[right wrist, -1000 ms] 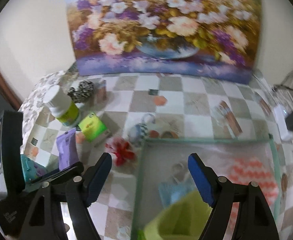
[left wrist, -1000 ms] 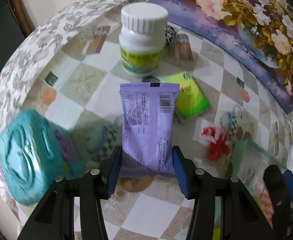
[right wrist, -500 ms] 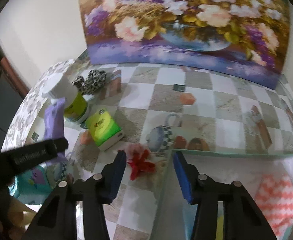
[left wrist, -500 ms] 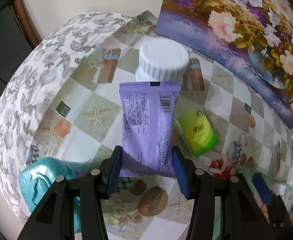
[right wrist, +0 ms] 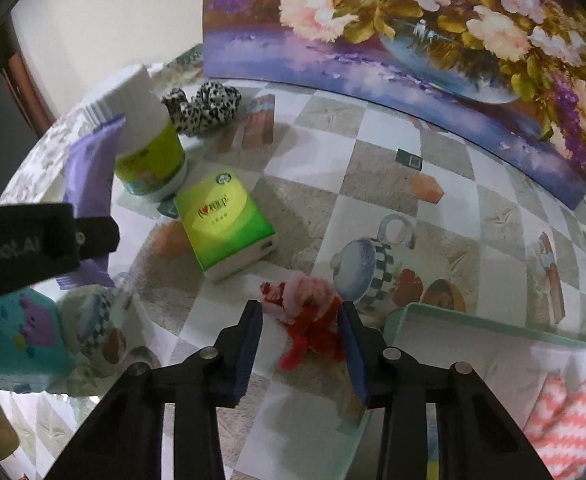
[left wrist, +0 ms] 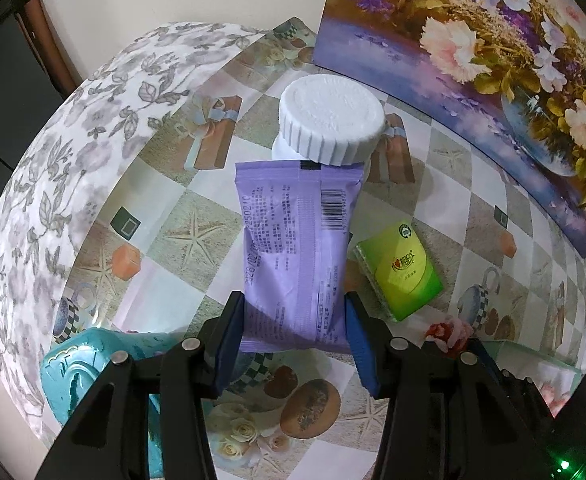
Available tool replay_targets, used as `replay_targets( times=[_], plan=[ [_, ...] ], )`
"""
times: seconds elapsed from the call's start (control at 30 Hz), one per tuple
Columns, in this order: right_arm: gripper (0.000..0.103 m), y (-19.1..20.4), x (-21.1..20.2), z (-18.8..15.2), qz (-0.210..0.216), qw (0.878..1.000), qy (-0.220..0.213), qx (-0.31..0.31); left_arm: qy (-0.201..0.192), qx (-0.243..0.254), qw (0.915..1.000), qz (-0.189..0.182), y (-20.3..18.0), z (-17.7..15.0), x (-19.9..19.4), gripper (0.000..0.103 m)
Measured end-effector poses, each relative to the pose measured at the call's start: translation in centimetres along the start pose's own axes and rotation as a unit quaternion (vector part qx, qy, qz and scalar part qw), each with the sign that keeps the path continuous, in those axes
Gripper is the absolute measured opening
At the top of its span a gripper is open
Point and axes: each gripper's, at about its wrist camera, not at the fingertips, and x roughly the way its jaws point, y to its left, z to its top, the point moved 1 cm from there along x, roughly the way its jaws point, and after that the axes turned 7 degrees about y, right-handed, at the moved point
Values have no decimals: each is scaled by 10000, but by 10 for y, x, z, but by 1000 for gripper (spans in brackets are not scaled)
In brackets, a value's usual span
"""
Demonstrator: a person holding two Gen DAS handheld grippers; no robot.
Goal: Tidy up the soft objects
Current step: 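Grasp the red flower toy with the right tool while the left tool holds the packet, then carry the packet and flower toy over the tray and open both tools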
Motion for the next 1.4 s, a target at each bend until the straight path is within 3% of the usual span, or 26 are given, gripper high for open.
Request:
replay_targets(
  times=[0.17,0.33,0.73,1.4],
  plan=[
    [33,-2,7,-3,-124,9999,60,-23,6,-6,10000,-10,1,0,-1,51],
    [30,-5,5,-5,-56,10000,39,9,8,-6,10000,-11,0,0,-2,51],
    [29,-6,-22,-1,81,9998,-158,115,-40,-20,10000,-73,1,-1,-12,51],
    [29,-50,-98,-13,-130,9958,-319,846,-686,429,9963,-278,-23,-25,-91,51]
  ],
)
